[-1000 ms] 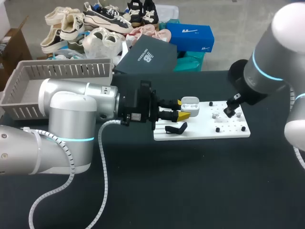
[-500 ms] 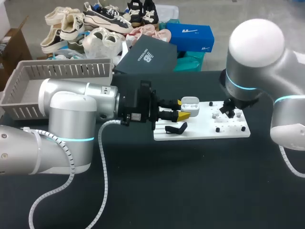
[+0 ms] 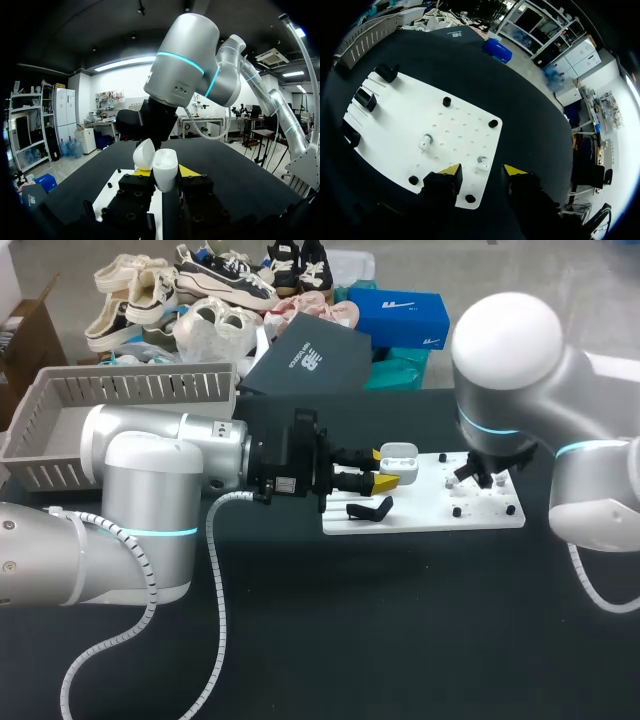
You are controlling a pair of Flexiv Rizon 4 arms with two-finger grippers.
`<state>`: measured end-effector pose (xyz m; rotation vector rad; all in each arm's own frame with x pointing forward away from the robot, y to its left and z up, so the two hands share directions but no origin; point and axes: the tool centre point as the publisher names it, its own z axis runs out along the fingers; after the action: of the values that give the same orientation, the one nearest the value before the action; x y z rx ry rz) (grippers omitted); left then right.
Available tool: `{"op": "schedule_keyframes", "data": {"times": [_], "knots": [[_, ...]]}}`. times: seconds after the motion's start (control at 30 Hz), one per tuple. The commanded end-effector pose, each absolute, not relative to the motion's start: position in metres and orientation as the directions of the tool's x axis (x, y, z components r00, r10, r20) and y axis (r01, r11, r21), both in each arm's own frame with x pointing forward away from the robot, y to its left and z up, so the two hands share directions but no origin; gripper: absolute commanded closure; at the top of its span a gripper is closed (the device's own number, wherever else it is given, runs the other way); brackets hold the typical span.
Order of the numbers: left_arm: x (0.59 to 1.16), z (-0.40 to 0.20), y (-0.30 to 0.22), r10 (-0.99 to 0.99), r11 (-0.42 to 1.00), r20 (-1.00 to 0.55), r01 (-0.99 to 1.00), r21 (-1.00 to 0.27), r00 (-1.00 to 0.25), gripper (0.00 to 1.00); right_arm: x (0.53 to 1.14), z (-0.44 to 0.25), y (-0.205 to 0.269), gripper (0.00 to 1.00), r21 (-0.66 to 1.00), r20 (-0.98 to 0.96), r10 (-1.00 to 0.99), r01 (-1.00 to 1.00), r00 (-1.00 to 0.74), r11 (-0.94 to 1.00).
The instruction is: Pick up each earbud case from the left stands, insert the matching earbuds, close the lid, and place the case in the box.
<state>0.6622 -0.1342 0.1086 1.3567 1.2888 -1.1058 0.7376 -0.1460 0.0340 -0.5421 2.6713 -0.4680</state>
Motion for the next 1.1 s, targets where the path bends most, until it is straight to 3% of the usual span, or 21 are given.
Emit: {"op": "schedule_keyframes", "data": {"times": [0.03, 0.57, 1.1], "knots": [[0.6619, 0.1079, -0.1342, 0.159, -0.014, -0.986, 0.999, 0.043, 0.045, 1.00, 0.7435, 0.0293, -0.1445, 0.53, -0.388, -0.280, -0.419, -0.298, -0.864, 0.872], [0.6619, 0.1079, -0.1342, 0.159, -0.014, -0.986, 0.999, 0.043, 0.045, 1.00, 0.7458, 0.0212, -0.1520, 0.59, -0.388, -0.262, -0.398, -0.282, -0.879, 0.878], [0.6619, 0.1079, -0.1342, 0.159, -0.014, -0.986, 0.999, 0.043, 0.045, 1.00, 0.7473, 0.0197, -0.1536, 0.74, -0.377, -0.260, -0.385, -0.274, -0.885, 0.885]]}}
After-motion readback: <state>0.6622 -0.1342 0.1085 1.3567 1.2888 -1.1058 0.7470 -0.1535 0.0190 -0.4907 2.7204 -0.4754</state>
